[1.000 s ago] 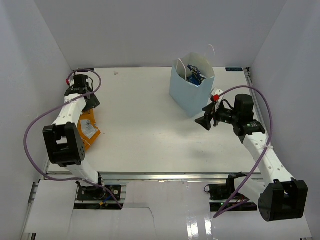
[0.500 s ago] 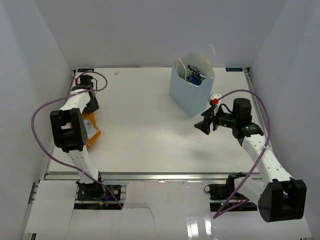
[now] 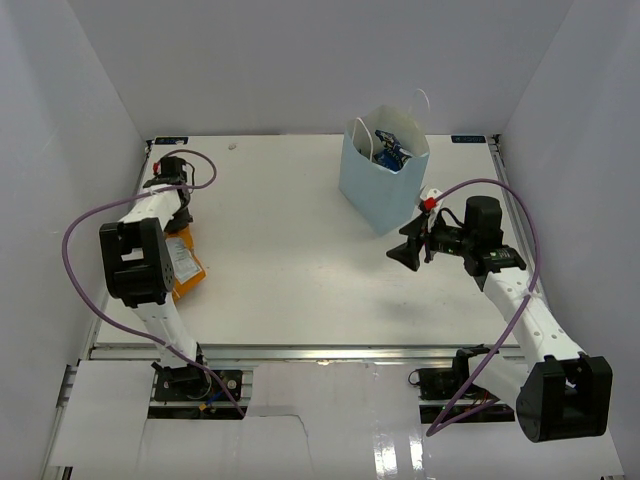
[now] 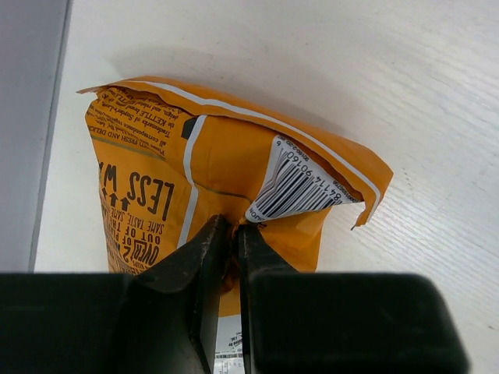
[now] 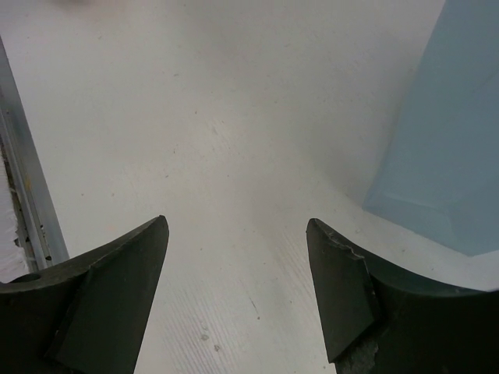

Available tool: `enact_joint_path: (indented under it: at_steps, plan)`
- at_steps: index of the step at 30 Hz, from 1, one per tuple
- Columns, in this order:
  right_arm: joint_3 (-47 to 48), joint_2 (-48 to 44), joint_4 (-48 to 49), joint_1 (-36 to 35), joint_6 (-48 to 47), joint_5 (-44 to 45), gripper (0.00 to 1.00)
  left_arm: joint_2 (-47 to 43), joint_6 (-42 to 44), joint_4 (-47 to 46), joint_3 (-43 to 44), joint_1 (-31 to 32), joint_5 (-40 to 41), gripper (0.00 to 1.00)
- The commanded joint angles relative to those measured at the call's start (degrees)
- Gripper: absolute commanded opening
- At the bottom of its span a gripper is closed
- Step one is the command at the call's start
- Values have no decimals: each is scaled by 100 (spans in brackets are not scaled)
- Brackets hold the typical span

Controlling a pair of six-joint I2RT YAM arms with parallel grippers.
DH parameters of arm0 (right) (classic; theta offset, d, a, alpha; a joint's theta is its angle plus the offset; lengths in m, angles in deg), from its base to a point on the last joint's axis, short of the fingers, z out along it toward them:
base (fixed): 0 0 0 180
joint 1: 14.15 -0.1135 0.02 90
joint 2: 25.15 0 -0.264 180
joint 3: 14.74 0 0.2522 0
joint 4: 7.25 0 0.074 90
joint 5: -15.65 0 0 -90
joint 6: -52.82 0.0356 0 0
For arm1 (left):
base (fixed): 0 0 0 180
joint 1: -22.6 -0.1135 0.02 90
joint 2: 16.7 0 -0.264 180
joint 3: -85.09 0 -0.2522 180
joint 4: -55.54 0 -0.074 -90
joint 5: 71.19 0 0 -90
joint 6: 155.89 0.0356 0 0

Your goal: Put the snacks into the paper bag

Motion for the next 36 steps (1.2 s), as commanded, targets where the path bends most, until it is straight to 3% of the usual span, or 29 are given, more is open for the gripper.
enact_joint_path:
  at_steps: [1,5,8,11,16,20,24,30,36]
  plan:
    - [135,-53,190,28,58,-375,77,-369,-73,36,-115,6,-701,12]
    - [109,-18,277,-7,-143,-1077,77,-712,-275,71,-142,6,-1553,0]
    - [188,96,234,-182,-451,-1658,77,-1106,-661,89,-238,6,-2414,0]
    - [424,281,225,-577,-478,-1537,77,-1449,-1109,63,-361,-2,-3380,0]
    - [856,860,627,-1439,398,-457,72,-1934,-1883,-324,-791,6,-4672,0]
    - [1181,1282,1119,-2211,1769,588,71,-2285,-2551,-763,-1240,6,-5253,0]
    - [1629,1827,1227,-2687,3429,1846,78,-2593,-3314,-1429,-1880,15,-5702,0]
    - [2595,2460,534,-3478,4039,2927,94,-2954,-3992,-2151,-2549,77,-5896,0]
    - [2912,2672,427,-4181,3899,3139,97,-3112,-4669,-2485,-2884,94,-5782,0]
